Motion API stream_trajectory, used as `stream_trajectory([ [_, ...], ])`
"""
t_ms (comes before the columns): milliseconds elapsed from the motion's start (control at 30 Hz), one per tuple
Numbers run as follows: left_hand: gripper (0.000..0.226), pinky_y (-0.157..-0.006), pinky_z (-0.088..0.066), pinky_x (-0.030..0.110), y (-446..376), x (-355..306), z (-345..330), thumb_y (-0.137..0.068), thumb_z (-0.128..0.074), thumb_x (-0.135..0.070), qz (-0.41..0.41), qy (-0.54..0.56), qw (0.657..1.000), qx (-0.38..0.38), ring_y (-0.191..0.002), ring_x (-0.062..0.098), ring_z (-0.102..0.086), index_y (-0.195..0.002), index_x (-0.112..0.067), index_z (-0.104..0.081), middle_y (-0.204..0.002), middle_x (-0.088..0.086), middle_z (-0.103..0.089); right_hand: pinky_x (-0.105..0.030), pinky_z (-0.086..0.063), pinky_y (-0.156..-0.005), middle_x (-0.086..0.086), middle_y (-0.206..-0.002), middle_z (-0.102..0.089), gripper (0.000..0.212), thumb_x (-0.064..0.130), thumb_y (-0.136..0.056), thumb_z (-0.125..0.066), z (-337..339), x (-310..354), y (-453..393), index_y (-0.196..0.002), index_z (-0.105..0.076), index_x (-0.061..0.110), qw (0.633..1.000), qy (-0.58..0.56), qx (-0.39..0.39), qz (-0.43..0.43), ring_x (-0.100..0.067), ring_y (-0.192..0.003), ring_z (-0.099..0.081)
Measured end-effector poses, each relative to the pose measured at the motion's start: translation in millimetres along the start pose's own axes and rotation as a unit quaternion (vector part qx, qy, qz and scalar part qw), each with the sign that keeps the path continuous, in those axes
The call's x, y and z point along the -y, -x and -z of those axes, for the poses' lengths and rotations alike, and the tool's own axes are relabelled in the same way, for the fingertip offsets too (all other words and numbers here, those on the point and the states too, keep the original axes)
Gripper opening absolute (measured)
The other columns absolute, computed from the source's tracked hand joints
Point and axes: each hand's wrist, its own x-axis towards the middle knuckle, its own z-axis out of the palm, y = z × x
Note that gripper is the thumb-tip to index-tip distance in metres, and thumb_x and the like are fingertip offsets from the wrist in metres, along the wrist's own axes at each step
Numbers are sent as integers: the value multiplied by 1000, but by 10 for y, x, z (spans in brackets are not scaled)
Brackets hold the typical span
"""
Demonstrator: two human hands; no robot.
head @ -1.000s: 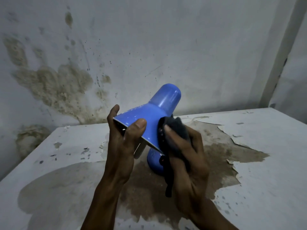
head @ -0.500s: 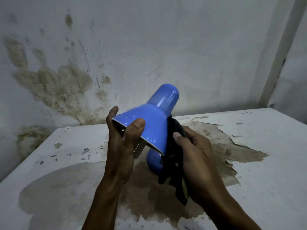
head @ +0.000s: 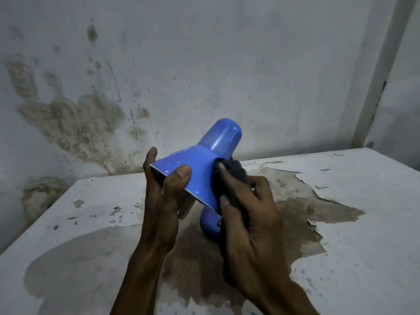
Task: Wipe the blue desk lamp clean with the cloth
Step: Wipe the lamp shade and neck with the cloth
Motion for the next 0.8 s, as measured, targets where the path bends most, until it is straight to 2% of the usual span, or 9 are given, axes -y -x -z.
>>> stream_trajectory([
  [100, 102, -84, -49, 38, -12, -3, 2, -54, -63, -54, -8, -4, 1000, 10, -105, 14, -64, -147, -37, -26, -115, -6, -66, -6, -41, -88, -4, -122, -49, 41, 18, -99, -48, -67, -90, -41, -138, -59, 24, 995, 51, 6, 85, 3, -107, -55],
  [200, 105, -68, -43, 35, -26, -32, 14, -53, -64, -52, -12, -22, 1000, 7, -79, 11, -60, -148, -40, -21, -79, -15, -66, -1, -38, -83, 1, -118, -45, 40, 17, -101, -49, -121, -181, -366, -138, -59, 30, 996, 49, -37, 57, 8, -102, -53],
  [300, 107, -67, -41, 33, -46, -29, 13, -54, -64, -53, -4, -31, 999, 12, -74, 8, -58, -149, -44, -17, -77, -14, -63, 0, -38, -80, 5, -116, -44, 39, 21, -101, -47, -123, -224, -827, -132, -59, 42, 996, 56, -66, 3, 14, -93, -51],
  [433, 107, -81, -46, 38, -16, -40, 8, -53, -65, -55, 1, -35, 999, 8, -91, 8, -63, -148, -46, -16, -95, -13, -66, -6, -41, -92, 6, -122, -56, 35, 20, -99, -47, -52, -203, -1154, -120, -68, 38, 997, 14, -35, -68, 11, -99, -55],
  [533, 104, -95, -40, 65, 33, -88, -10, -55, -67, -54, 7, -33, 999, 13, -104, 43, -55, -146, -51, -18, -128, 24, -53, -10, -44, -75, 6, -118, -43, 28, 22, -95, -54, -30, -110, -848, -112, -71, 37, 987, 139, -15, 83, 2, -98, -52],
  [567, 103, -96, -38, 67, 35, -96, -9, -54, -67, -53, 8, -35, 999, 12, -104, 46, -54, -145, -51, -18, -133, 28, -48, -16, -46, -70, 5, -120, -42, 27, 24, -93, -55, -15, -75, -749, -110, -72, 35, 976, 173, 9, 131, -6, -101, -53],
  [633, 104, -98, -37, 66, 19, -96, -4, -54, -68, -55, 10, -43, 999, 9, -120, 50, -47, -145, -52, -18, -140, 25, -45, -26, -48, -64, 4, -120, -45, 26, 26, -90, -56, 30, -60, -763, -107, -73, 36, 962, 210, 45, 167, -14, -100, -54],
  [700, 103, -96, -39, 65, -4, -79, -1, -54, -68, -58, 7, -55, 998, 18, -125, 50, -41, -144, -53, -18, -144, 23, -41, -31, -49, -67, 6, -117, -45, 26, 29, -91, -54, 59, -64, -1015, -106, -72, 41, 964, 233, 35, 126, -16, -97, -55],
  [800, 106, -86, -51, 40, 0, -69, 8, -52, -66, -60, 3, -60, 998, 23, -124, 22, -53, -146, -50, -18, -140, 3, -51, -35, -48, -73, 6, -114, -47, 29, 31, -93, -48, 95, -31, -1384, -105, -72, 40, 960, 269, 51, 50, -18, -97, -56],
])
